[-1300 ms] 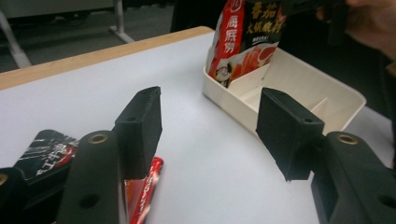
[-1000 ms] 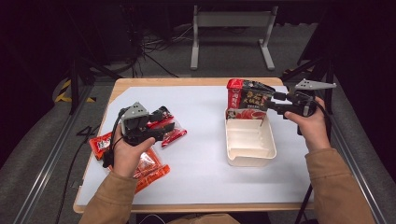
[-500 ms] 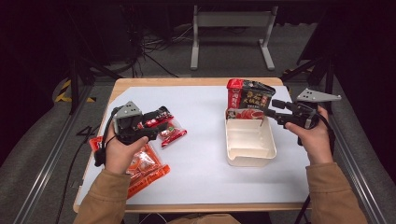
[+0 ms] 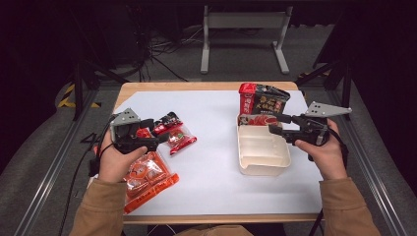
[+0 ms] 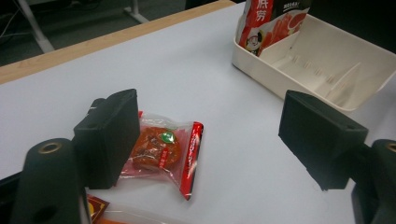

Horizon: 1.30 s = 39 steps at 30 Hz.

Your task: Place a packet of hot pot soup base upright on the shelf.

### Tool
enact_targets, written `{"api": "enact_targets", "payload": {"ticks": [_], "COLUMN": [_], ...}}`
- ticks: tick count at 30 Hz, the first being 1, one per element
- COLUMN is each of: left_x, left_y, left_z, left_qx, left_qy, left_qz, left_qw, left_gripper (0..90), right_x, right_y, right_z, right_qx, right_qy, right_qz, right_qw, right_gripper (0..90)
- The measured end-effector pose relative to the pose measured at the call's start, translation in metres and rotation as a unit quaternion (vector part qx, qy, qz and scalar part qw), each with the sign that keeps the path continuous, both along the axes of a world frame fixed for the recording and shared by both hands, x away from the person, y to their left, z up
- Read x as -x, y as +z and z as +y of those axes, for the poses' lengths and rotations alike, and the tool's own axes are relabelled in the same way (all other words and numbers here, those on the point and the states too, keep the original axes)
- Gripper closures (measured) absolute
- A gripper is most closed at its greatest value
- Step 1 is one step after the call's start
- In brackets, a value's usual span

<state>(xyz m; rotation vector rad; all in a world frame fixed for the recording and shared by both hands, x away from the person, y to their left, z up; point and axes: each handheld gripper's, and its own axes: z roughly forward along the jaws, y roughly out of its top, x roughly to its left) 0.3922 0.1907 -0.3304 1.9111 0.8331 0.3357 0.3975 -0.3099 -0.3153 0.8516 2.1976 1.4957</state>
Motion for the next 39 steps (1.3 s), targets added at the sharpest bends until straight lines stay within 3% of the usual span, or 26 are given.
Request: {"api": "enact_targets", "payload": {"ticks": [5,7,9,14,16,18,19,22,24,29,32,36,39], "left_x": [-0.001,-0.001,0.000,0.003,0.005,0.006,0.006,0.005,0.005,0.003,-0.001,-0.005,-0.007], "left_y": [0.002,0.001,0.001,0.002,0.001,0.000,-0.002,-0.006,-0.008,-0.014,-0.024,-0.033,-0.044], "left_z": [0.005,0.008,0.011,0.022,0.026,0.032,0.037,0.044,0.051,0.069,0.078,0.085,0.098], "left_qx": [0.007,0.011,0.012,0.016,0.008,-0.012,-0.032,-0.047,-0.037,-0.035,-0.023,-0.017,-0.003], "left_qy": [-0.007,-0.009,-0.015,-0.017,-0.005,0.013,0.026,0.039,0.047,0.067,0.079,0.098,0.127], "left_qz": [-0.001,0.009,0.004,0.005,0.000,-0.008,-0.002,0.006,0.014,0.020,0.009,0.006,0.006], "left_qw": [1.0000,0.9999,0.9998,0.9997,1.0000,0.9998,0.9991,0.9981,0.9982,0.9969,0.9966,0.9950,0.9919], "left_gripper": [15.6,14.4,11.7,6.3,6.5,7.6,8.4,10.0,10.8,11.7,12.6,14.9,16.0], "right_x": [0.003,0.004,0.004,0.002,0.001,0.001,0.001,0.000,-0.001,-0.001,-0.001,-0.003,-0.004], "right_y": [0.001,0.001,0.000,-0.002,-0.002,-0.002,-0.002,-0.003,-0.003,-0.004,-0.004,-0.007,-0.009], "right_z": [0.002,0.001,0.001,-0.002,-0.002,-0.002,-0.001,0.000,0.001,0.001,0.002,0.004,0.005], "right_qx": [-0.005,-0.004,-0.005,-0.001,-0.003,-0.006,-0.007,-0.005,-0.002,0.002,0.004,0.005,0.007], "right_qy": [0.008,0.009,0.010,0.019,0.022,0.024,0.026,0.028,0.029,0.027,0.029,0.032,0.034], "right_qz": [-0.001,-0.001,0.000,-0.003,-0.003,-0.003,-0.004,-0.007,-0.010,-0.010,-0.008,-0.004,-0.002], "right_qw": [0.9999,0.9999,0.9999,0.9998,0.9998,0.9997,0.9996,0.9996,0.9995,0.9996,0.9995,0.9995,0.9994], "right_gripper": [42.8,42.8,42.8,47.3,47.3,47.4,47.5,47.6,47.3,47.0,47.3,47.4,47.4]}}
